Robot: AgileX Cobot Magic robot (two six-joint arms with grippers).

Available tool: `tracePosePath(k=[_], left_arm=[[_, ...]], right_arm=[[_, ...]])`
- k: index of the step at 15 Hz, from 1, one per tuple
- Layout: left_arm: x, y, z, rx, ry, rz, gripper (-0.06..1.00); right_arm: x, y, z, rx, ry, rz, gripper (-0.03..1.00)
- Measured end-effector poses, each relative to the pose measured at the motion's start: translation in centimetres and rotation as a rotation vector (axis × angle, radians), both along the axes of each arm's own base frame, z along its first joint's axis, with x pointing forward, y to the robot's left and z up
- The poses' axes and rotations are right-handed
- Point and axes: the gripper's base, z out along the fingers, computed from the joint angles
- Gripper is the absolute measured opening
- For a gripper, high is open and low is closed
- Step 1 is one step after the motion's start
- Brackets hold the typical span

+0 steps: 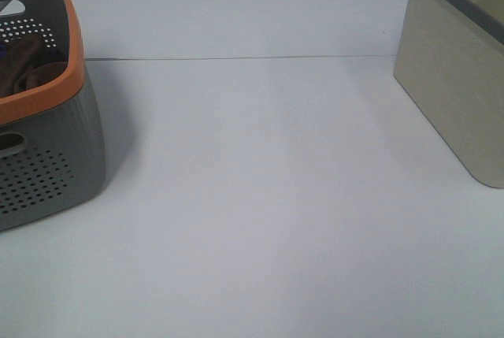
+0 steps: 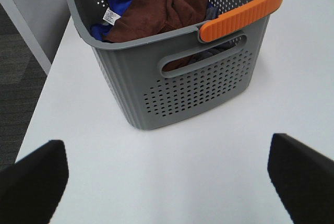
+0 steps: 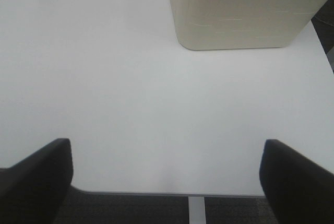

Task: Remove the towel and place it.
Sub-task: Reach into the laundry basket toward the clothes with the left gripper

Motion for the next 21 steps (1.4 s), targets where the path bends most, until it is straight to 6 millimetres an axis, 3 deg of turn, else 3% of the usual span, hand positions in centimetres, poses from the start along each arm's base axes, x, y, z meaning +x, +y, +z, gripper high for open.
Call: tracePosePath(k=[21], left_arm=[[-0.01, 0.11, 0.00, -0.002, 0.000, 0.014, 0.99]], right_arm=[[0.00, 0.00, 0.00, 0.000, 0.000, 0.000, 0.86]])
